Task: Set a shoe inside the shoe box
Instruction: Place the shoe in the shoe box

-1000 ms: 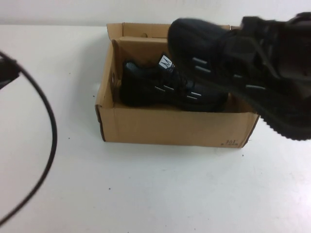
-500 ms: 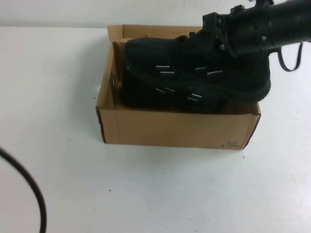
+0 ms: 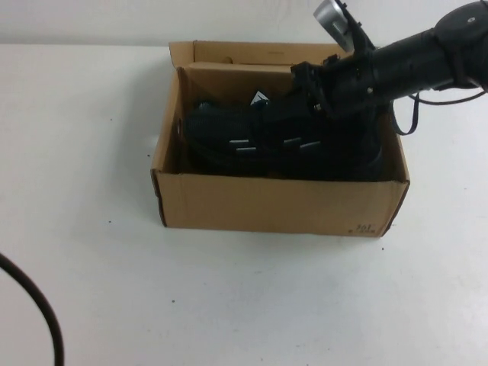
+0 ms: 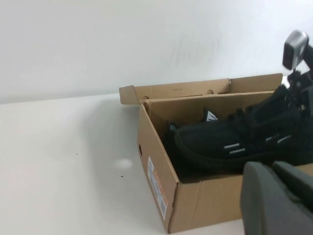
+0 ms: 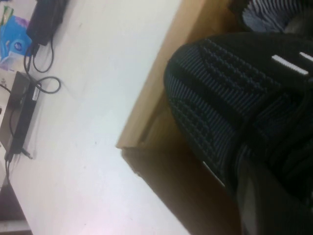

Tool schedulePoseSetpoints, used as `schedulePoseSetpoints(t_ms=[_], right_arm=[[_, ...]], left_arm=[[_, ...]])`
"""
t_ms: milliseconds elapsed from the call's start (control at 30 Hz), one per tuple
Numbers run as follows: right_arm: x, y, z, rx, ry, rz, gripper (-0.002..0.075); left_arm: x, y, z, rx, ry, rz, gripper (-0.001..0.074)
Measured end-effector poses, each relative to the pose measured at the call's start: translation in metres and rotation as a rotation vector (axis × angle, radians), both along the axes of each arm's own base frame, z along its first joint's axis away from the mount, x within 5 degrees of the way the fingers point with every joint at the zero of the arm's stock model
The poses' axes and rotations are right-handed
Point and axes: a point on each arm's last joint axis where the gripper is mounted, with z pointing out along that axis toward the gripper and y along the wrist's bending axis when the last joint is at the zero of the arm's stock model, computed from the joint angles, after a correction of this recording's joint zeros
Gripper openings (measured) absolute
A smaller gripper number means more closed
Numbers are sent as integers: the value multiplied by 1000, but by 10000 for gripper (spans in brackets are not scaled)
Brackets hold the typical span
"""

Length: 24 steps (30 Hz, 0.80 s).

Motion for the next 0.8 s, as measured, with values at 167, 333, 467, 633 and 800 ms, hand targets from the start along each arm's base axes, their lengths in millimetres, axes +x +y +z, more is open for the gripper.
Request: schedulePoseSetpoints(t_ms=[167,333,467,633,800], right_arm=[[3,2,-14,-4,40,15,4],[5,3,-22,-17,52,20,6],[3,8,-25,-30,39,45,39],[-5,23,-25,-37,36,93,132],[-12,40,-26,-49,91,77,202]], left_arm=[[0,0,1,-5,-5,6,-1],[1,1,1,-6,-10,10,-1],[1,1,1,-2,-9,11,-1],[1,1,1,1,-9,13,-1],[1,1,1,1,-9,13,-1]])
